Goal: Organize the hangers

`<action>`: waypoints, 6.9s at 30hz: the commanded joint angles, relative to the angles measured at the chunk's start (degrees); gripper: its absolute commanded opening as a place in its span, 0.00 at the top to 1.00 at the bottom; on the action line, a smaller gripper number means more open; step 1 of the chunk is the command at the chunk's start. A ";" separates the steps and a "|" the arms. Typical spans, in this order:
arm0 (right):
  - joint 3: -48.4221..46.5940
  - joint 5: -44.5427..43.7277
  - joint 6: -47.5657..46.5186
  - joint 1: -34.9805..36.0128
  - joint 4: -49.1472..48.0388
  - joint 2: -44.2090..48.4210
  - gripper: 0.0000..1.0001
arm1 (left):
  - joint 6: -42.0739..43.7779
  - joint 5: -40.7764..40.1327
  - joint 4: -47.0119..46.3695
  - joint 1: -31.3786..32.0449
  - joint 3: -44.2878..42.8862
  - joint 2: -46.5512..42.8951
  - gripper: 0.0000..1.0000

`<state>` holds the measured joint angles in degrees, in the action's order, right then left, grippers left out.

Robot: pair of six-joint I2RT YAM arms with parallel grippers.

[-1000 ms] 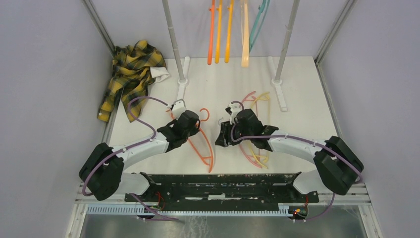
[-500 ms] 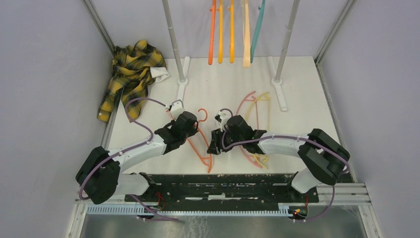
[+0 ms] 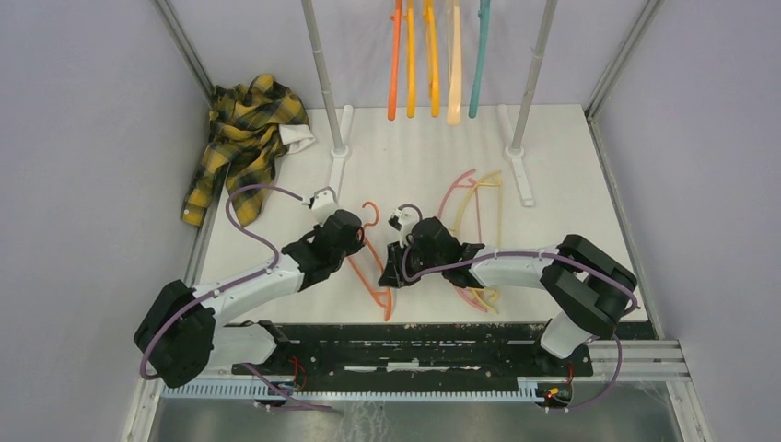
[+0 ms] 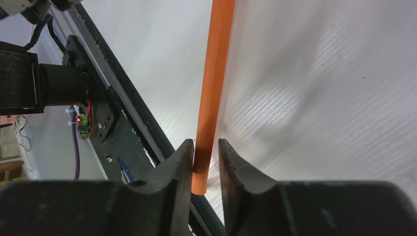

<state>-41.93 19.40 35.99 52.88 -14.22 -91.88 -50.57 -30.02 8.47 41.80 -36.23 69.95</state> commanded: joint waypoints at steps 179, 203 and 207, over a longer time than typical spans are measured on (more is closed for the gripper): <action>-13.42 -54.18 -18.19 11.84 32.49 35.12 0.24 | 23.24 37.07 20.90 -23.69 -110.67 50.26 0.97; -15.80 -50.12 -17.16 9.81 31.10 33.01 0.24 | 14.42 44.00 14.57 -26.26 -114.42 52.70 0.97; -17.69 -48.82 -17.88 9.82 31.23 31.12 0.22 | 14.75 44.36 16.29 -26.24 -114.22 52.02 0.97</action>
<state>-55.48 -30.85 18.24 62.87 18.52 -59.37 -33.26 12.73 27.68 16.08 -147.89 123.92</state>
